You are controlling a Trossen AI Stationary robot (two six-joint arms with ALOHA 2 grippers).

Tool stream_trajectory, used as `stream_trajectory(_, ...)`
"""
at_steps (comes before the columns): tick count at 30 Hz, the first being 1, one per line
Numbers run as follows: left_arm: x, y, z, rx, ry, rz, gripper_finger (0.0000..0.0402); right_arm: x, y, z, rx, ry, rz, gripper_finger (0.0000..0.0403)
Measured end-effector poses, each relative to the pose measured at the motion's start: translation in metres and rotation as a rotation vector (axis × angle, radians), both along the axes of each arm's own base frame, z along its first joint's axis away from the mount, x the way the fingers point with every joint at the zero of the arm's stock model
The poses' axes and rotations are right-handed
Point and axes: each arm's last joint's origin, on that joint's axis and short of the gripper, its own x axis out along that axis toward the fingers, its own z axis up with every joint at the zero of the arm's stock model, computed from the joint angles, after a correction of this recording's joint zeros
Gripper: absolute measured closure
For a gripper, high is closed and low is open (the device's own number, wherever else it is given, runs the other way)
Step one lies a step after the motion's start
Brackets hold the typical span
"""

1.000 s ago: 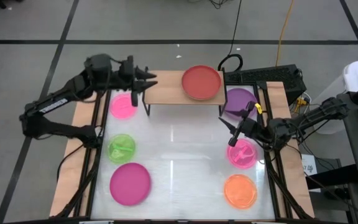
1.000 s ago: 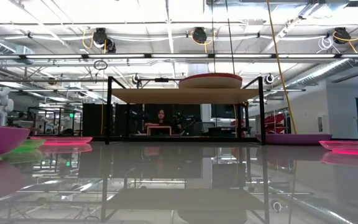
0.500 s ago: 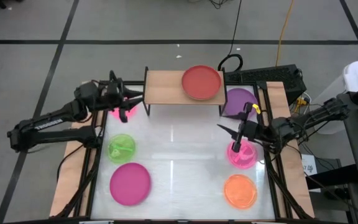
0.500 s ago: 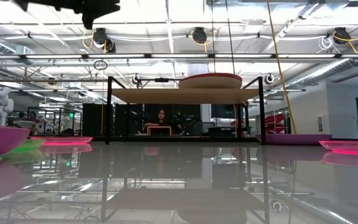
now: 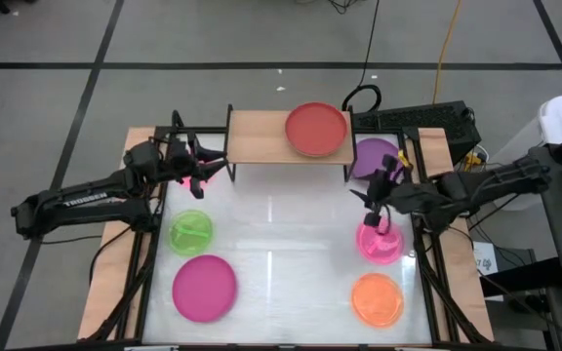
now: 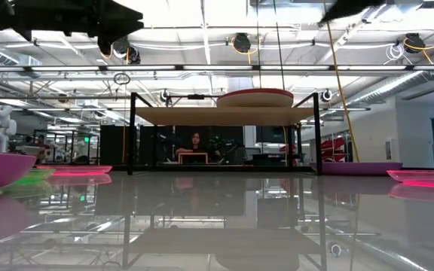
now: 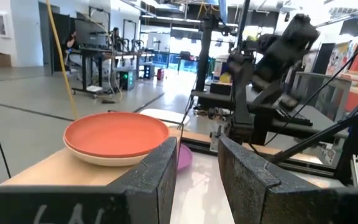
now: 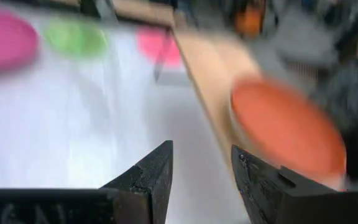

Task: Place and stack plates onto a shelf
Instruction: Stack the purple plate on top of the brown plate on the shelf

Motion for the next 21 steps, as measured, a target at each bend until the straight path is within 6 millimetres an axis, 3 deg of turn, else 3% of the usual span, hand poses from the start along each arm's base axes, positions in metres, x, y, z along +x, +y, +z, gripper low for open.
stream_trajectory(11, 0.001, 0.0, -0.001, -0.002, 0.006, 0.0, 0.028, 0.008, -0.032, -0.054, 0.25, 0.373, -0.313, 0.0259)
stream_trajectory(21, 0.001, 0.0, -0.001, 0.004, 0.006, 0.001, 0.028, 0.007, -0.066, -0.119, 0.252, 0.581, -0.552, 0.0259)
